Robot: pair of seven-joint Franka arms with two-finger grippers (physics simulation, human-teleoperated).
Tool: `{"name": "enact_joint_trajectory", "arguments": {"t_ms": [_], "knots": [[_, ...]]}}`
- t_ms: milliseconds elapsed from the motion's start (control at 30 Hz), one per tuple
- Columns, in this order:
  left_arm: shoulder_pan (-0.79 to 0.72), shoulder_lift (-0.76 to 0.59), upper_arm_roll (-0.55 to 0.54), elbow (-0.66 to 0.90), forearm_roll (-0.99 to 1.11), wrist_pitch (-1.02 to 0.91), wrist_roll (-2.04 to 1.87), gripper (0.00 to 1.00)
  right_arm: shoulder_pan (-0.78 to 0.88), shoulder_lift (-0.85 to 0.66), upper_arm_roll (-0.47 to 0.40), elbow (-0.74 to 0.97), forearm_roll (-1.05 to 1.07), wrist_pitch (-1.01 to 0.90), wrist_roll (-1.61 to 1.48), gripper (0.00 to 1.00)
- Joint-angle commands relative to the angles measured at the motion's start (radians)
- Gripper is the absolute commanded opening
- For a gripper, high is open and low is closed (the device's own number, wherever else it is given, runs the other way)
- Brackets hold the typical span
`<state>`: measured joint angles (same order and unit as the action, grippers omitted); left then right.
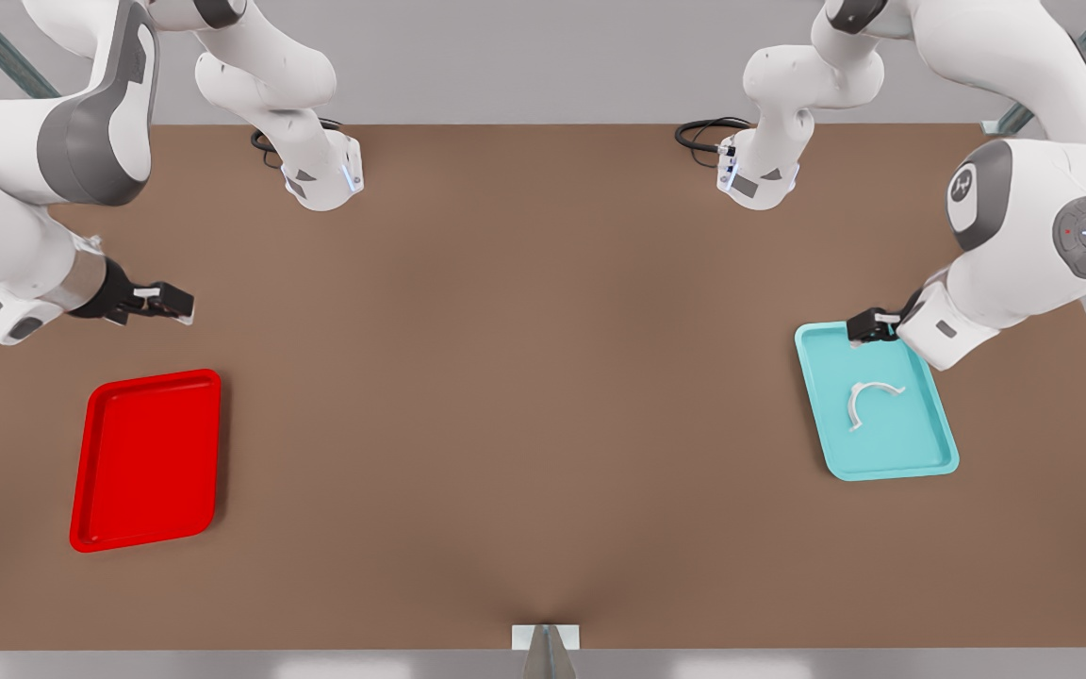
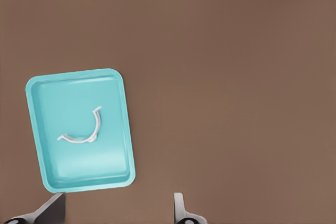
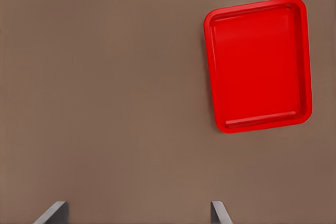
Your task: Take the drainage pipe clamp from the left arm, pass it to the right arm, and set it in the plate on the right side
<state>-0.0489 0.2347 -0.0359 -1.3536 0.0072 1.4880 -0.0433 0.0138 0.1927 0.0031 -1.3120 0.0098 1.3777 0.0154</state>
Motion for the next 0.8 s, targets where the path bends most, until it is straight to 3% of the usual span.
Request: {"name": "enact_joint_trajectory", "arguments": {"t_ms": [0, 67, 300, 467, 767], "knots": [[0.003, 0.005, -0.001, -0.005, 0.011, 0.092, 0.006, 1.00, 0.000, -0.001, 0.000, 0.000, 0.001, 0.049, 0.012, 1.00], [0.015, 0.028, 0.002, -0.038, 0.011, 0.175, 0.006, 1.00, 0.000, -0.001, 0.000, 0.000, 0.001, 0.049, 0.012, 1.00], [0.084, 0.150, 0.097, -0.479, 0.003, 0.893, 0.005, 1.00, 0.000, -0.001, -0.002, 0.000, 0.001, 0.049, 0.012, 1.00], [0.133, 0.216, 0.102, -0.547, 0.003, 1.023, 0.058, 1.00, 0.000, -0.001, -0.002, 0.000, -0.001, 0.049, 0.012, 1.00], [0.165, 0.224, 0.116, -0.690, 0.003, 1.057, 0.256, 1.00, 0.000, 0.001, -0.003, 0.000, -0.001, 0.049, 0.011, 1.00]]}}
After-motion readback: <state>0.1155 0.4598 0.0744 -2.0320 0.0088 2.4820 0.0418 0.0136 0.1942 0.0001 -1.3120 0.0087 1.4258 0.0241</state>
